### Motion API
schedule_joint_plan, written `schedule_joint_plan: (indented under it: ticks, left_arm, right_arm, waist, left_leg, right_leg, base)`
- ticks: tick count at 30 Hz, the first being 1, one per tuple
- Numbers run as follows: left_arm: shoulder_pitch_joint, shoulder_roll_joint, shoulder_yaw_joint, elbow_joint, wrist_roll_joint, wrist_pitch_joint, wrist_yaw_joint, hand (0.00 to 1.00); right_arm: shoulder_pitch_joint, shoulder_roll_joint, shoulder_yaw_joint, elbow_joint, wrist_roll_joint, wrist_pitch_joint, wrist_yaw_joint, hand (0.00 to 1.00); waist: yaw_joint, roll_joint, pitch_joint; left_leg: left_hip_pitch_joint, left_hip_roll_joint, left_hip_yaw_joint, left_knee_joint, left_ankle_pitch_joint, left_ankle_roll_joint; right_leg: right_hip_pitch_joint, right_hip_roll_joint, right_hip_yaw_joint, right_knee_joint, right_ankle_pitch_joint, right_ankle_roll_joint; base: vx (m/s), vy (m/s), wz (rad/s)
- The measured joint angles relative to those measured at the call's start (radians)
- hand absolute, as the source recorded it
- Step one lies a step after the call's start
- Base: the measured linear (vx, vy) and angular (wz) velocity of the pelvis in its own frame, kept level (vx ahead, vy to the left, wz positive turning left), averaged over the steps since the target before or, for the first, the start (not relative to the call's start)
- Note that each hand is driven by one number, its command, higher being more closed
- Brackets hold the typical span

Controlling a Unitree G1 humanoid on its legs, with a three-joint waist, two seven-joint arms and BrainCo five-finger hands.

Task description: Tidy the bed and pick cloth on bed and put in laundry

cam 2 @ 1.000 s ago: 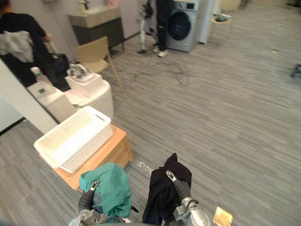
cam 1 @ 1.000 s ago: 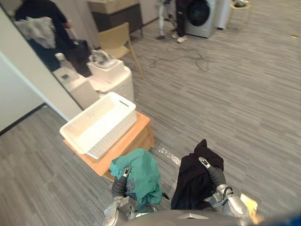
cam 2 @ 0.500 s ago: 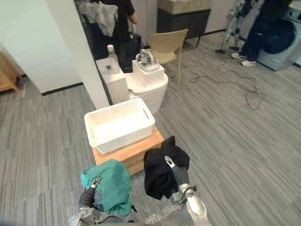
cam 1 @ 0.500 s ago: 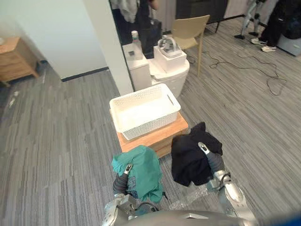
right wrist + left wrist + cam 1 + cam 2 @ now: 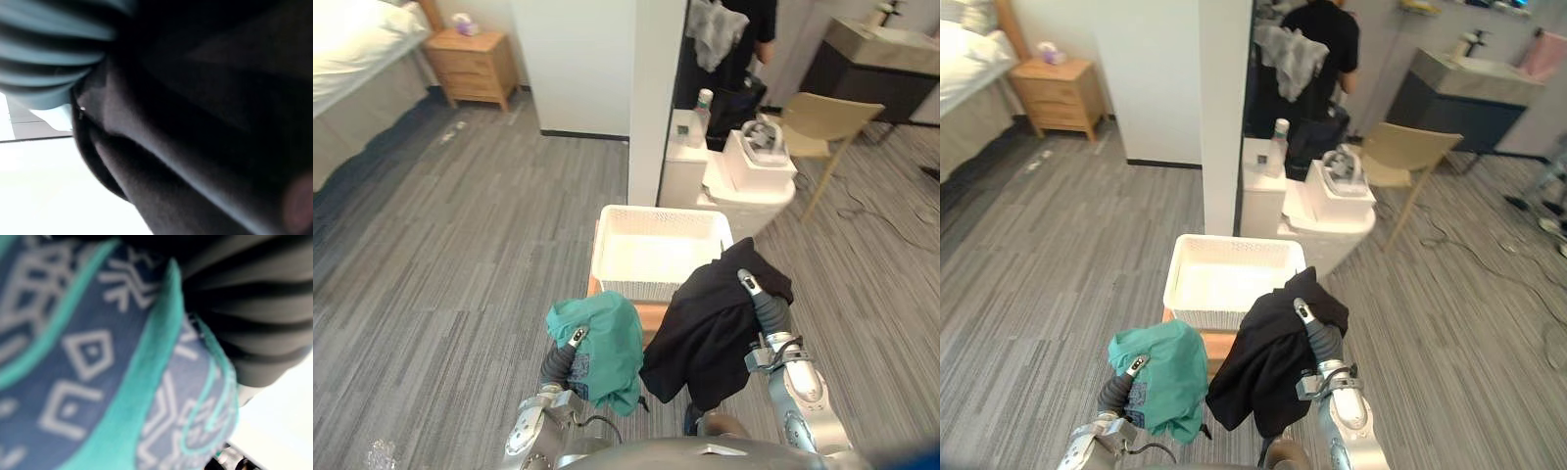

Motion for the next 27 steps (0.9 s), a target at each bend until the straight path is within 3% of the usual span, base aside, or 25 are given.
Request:
schedule_joint_plan:
  ticks: [2, 5, 8, 11, 15, 18, 24, 27]
  left_arm:
    - [-0.001, -0.028, 0.0, 0.0, -0.001, 0.0, -0.002, 1.0]
    - [0.001, -0.03, -0.005, 0.0, -0.001, -0.007, -0.009, 1.0]
    - [0.002, -0.031, -0.016, 0.0, 0.0, -0.011, -0.009, 1.0]
    - [0.009, -0.032, -0.019, 0.003, 0.002, -0.011, -0.009, 1.0]
    - [0.013, -0.037, -0.051, 0.015, 0.003, -0.011, -0.033, 1.0]
    - [0.01, -0.04, -0.055, 0.02, 0.039, -0.01, -0.064, 1.0]
    - [-0.001, -0.035, -0.053, 0.044, 0.039, -0.008, -0.083, 1.0]
    - [-0.001, -0.034, -0.055, 0.053, 0.039, 0.002, -0.113, 1.0]
  right_arm:
    - [-0.072, -0.038, -0.023, 0.0, 0.001, 0.008, -0.007, 1.0]
    - [-0.143, -0.041, -0.036, -0.003, 0.008, 0.03, -0.005, 1.0]
    - [-0.18, -0.04, -0.037, -0.008, 0.021, 0.08, 0.028, 1.0]
    - [-0.205, -0.045, -0.037, -0.009, 0.02, 0.136, 0.052, 1.0]
    - [-0.313, -0.098, -0.033, -0.026, 0.016, 0.203, 0.051, 1.0]
    - [-0.39, -0.107, -0.031, -0.027, -0.003, 0.239, 0.034, 1.0]
    - [-0.42, -0.109, -0.002, -0.034, -0.005, 0.256, 0.01, 1.0]
    - [-0.413, -0.106, 0.014, -0.033, -0.023, 0.274, 0.002, 1.0]
  waist:
    - [0.004, 0.027, 0.005]
    - [0.01, 0.029, 0.005]
    - [0.024, 0.025, 0.003]
    - [0.034, 0.031, 0.001]
    - [0.033, 0.071, -0.012]
    - [0.038, 0.07, -0.012]
    - [0.061, 0.061, -0.014]
    - [0.061, 0.037, -0.005]
  left_leg:
    - [0.028, 0.016, 0.027, -0.041, 0.019, -0.021]
    - [0.047, 0.022, 0.045, -0.046, 0.03, -0.02]
    - [-0.018, 0.03, 0.071, 0.088, 0.016, -0.011]
    - [-0.08, 0.052, 0.11, 0.219, 0.015, -0.01]
    - [-0.036, 0.015, 0.103, 0.08, 0.05, -0.02]
    - [-0.012, -0.006, 0.109, 0.027, 0.086, -0.014]
    - [-0.005, -0.011, 0.138, 0.036, 0.094, 0.0]
    - [-0.01, -0.012, 0.161, 0.034, 0.059, 0.04]
  right_leg:
    - [0.026, 0.015, -0.015, -0.014, -0.004, -0.007]
    - [0.068, 0.026, -0.018, -0.06, -0.006, -0.006]
    - [0.12, 0.027, -0.02, -0.158, 0.006, 0.015]
    - [0.147, 0.028, -0.023, -0.202, 0.032, 0.011]
    - [0.139, 0.036, -0.026, -0.227, 0.062, -0.004]
    - [0.145, 0.03, -0.015, -0.248, 0.077, -0.006]
    - [0.166, 0.041, 0.033, -0.321, 0.112, -0.018]
    - [0.15, 0.038, 0.051, -0.32, 0.112, -0.019]
  base:
    - [0.13, -0.069, 0.22]
    - [0.08, -0.029, 0.09]
    - [0.01, -0.016, 0.12]
    - [0.01, 0.0, 0.01]
    - [0.05, 0.015, 0.03]
    - [-0.01, -0.004, -0.06]
    - [-0.04, -0.001, -0.22]
    - [-0.09, 0.03, -0.21]
